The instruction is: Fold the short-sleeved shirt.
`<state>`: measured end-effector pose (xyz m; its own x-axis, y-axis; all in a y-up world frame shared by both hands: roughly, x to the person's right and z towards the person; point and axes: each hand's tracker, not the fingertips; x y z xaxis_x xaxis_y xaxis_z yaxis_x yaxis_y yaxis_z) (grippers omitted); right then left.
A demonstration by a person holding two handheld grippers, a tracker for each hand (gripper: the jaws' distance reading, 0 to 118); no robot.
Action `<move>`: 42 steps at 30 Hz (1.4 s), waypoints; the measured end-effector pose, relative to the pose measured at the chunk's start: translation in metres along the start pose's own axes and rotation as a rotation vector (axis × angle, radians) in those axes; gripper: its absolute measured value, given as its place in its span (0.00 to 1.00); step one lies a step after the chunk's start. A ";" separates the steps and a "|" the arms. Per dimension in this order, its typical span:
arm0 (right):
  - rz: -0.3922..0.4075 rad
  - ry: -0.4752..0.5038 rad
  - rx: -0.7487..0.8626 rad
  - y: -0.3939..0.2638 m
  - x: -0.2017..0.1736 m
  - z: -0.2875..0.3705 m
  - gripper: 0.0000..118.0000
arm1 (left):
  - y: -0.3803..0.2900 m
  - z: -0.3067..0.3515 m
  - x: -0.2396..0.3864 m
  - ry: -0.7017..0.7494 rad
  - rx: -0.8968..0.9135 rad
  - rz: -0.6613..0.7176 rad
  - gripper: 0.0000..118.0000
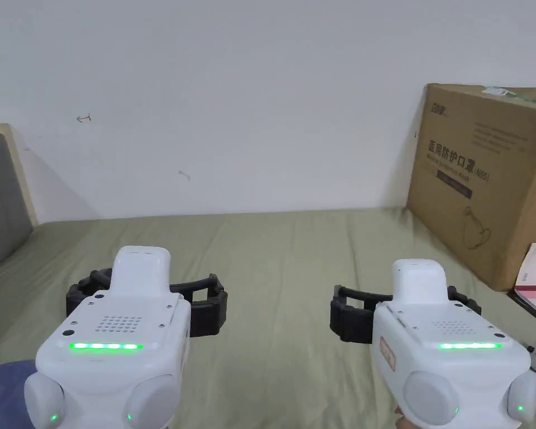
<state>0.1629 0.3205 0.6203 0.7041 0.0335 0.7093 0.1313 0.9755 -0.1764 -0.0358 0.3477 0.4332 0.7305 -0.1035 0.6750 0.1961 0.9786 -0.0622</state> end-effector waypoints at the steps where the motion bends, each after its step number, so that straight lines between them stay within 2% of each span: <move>1: 0.041 -0.015 0.034 0.004 -0.011 0.006 1.00 | 0.000 0.000 0.000 -0.006 0.001 0.011 0.99; 3: 0.082 -0.017 0.092 0.013 -0.017 0.012 1.00 | 0.002 0.002 -0.002 -0.007 0.017 0.032 0.99; 5: 0.084 -0.026 0.128 0.025 -0.023 0.014 1.00 | 0.009 0.005 -0.004 -0.015 0.016 0.053 0.97; 6: 0.075 -0.035 0.148 0.028 -0.024 0.016 1.00 | 0.013 0.007 -0.005 -0.019 0.006 0.062 0.92; 7: 0.069 -0.042 0.141 0.031 -0.024 0.017 1.00 | 0.014 0.007 -0.007 -0.020 0.006 0.068 0.83; 9: 0.080 -0.025 0.153 0.033 -0.025 0.018 0.96 | 0.011 0.009 -0.008 -0.001 0.040 0.063 0.31; 10: 0.098 -0.032 0.168 0.030 -0.028 0.020 0.85 | 0.010 0.009 -0.007 0.028 0.045 0.040 0.10; 11: 0.118 -0.055 0.165 0.028 -0.032 0.021 0.47 | 0.008 0.008 -0.007 0.042 0.043 0.032 0.03; 12: 0.122 -0.087 0.160 0.025 -0.034 0.020 0.08 | 0.006 0.010 -0.009 0.026 0.042 0.040 0.02; 13: 0.114 -0.136 0.165 0.021 -0.033 0.016 0.02 | 0.005 0.010 -0.013 -0.020 0.040 0.051 0.00; 14: 0.096 -0.105 0.158 0.020 -0.030 0.015 0.02 | 0.004 0.011 -0.014 -0.038 0.039 0.071 0.00; 17: -0.033 -0.044 0.104 0.020 -0.020 0.009 0.00 | 0.003 0.009 -0.011 -0.032 0.025 0.072 0.00; 23: 0.032 -0.051 0.111 0.024 -0.023 0.007 0.00 | 0.004 0.005 -0.005 -0.053 0.010 0.049 0.00; 26: 0.031 -0.021 0.112 0.029 -0.027 0.007 0.00 | 0.005 0.004 -0.008 -0.043 0.008 0.059 0.00; 28: 0.030 0.037 0.112 0.034 -0.034 0.004 0.00 | 0.006 0.005 -0.017 -0.028 0.004 0.080 0.00; 32: 0.051 0.150 0.111 0.040 -0.070 -0.007 0.00 | 0.003 0.020 -0.050 0.083 0.004 0.065 0.00; 37: 0.048 0.373 0.075 0.042 -0.134 -0.018 0.00 | -0.002 0.046 -0.108 0.242 -0.026 0.129 0.00; 42: 0.111 0.482 0.070 0.037 -0.184 -0.013 0.00 | -0.008 0.071 -0.152 0.399 -0.041 0.147 0.00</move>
<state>0.0473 0.3472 0.4740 0.9557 0.0497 0.2902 0.0018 0.9847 -0.1745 -0.1949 0.3680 0.3838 0.9468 -0.0317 0.3203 0.0909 0.9810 -0.1716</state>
